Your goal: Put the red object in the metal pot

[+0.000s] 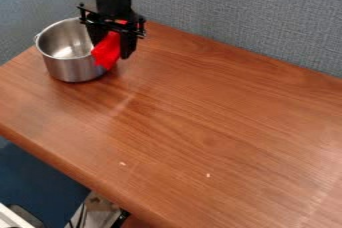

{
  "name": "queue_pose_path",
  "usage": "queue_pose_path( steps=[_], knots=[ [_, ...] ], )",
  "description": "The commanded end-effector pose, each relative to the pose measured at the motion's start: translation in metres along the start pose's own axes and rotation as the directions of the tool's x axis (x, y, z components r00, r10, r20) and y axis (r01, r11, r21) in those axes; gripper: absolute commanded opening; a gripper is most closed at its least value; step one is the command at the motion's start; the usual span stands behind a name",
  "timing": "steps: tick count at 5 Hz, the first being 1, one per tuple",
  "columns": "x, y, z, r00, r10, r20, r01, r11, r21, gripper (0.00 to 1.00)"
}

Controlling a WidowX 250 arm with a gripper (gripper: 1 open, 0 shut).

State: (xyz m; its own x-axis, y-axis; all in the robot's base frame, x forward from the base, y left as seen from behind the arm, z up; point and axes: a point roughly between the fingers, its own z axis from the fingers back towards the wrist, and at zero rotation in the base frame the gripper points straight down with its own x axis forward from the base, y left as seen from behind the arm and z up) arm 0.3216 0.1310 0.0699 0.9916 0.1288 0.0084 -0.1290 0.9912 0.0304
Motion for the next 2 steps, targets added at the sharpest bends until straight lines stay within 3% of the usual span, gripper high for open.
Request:
queue_pose_path(
  steps=[1, 2],
  knots=[
    [0.001, -0.008, 0.038, 0.991, -0.057, 0.118, 0.055, 0.998, 0.020, 0.00],
    [-0.006, -0.004, 0.054, 0.989, -0.045, 0.140, 0.045, 0.999, 0.004, 0.00]
  ],
)
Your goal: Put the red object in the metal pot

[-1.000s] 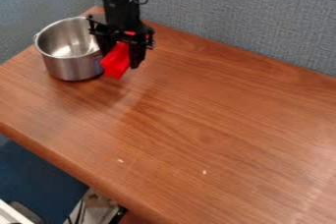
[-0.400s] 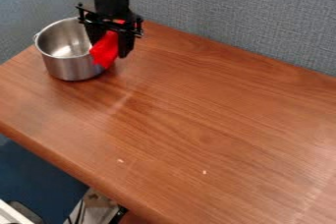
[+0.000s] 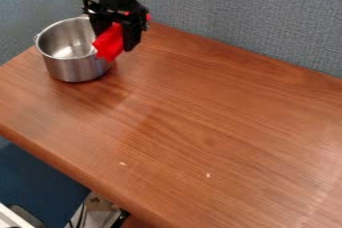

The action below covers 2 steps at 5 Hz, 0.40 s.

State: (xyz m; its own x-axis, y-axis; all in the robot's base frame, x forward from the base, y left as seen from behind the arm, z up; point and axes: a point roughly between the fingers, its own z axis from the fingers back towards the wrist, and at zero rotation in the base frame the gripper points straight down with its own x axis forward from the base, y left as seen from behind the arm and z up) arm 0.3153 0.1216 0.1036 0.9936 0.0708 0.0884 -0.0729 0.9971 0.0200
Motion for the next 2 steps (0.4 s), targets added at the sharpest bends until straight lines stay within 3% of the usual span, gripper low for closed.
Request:
queue_pose_path(
  steps=[1, 2],
  knots=[
    [-0.002, 0.012, 0.027, 0.998, 0.016, 0.065, -0.017, 1.000, 0.018, 0.00],
    [-0.005, 0.023, 0.034, 0.997, 0.032, 0.071, -0.034, 0.999, 0.026, 0.00]
  ],
)
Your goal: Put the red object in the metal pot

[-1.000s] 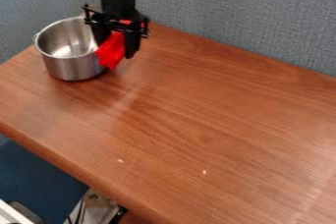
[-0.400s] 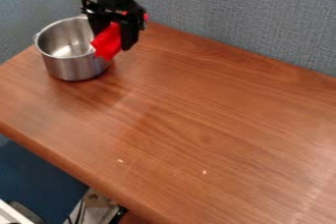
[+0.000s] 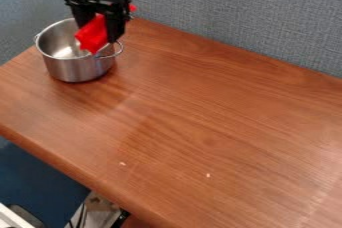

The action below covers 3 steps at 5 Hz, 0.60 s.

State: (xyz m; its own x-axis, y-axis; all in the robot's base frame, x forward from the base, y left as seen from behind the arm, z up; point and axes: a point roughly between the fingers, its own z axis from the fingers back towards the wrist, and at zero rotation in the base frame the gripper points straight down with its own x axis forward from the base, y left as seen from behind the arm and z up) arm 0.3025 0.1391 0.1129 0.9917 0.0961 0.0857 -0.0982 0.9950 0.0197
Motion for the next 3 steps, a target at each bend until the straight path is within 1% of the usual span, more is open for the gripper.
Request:
queue_pose_path(
  steps=[1, 2, 3],
  knots=[
    [-0.002, 0.027, 0.019, 0.997, -0.037, 0.069, 0.034, 0.998, 0.045, 0.00],
    [-0.012, 0.053, 0.015, 0.994, -0.086, 0.062, 0.083, 0.995, 0.052, 0.00],
    [-0.009, 0.057, 0.021, 0.996, -0.083, 0.045, 0.081, 0.996, 0.043, 0.00]
  ],
)
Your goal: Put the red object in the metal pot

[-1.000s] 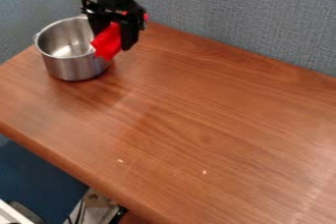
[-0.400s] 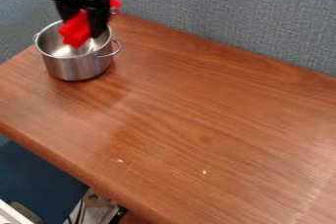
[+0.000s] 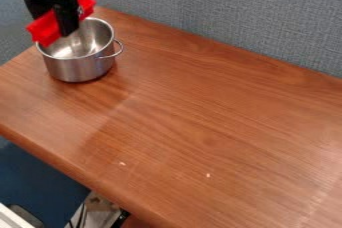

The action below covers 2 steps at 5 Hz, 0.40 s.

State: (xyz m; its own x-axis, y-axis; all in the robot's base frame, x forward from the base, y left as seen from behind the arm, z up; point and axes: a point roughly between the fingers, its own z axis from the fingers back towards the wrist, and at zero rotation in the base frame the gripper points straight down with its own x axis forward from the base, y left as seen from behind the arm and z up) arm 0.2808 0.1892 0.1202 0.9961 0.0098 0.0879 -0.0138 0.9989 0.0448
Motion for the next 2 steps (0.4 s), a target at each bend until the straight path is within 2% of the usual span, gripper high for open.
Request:
queue_pose_path(
  steps=[1, 2],
  knots=[
    [0.0154, -0.0023, 0.0139, 0.999, -0.025, 0.026, 0.025, 1.000, 0.018, 0.00],
    [0.0147, 0.0067, 0.0155, 0.996, -0.065, 0.067, 0.063, 0.998, 0.022, 0.00]
  ],
)
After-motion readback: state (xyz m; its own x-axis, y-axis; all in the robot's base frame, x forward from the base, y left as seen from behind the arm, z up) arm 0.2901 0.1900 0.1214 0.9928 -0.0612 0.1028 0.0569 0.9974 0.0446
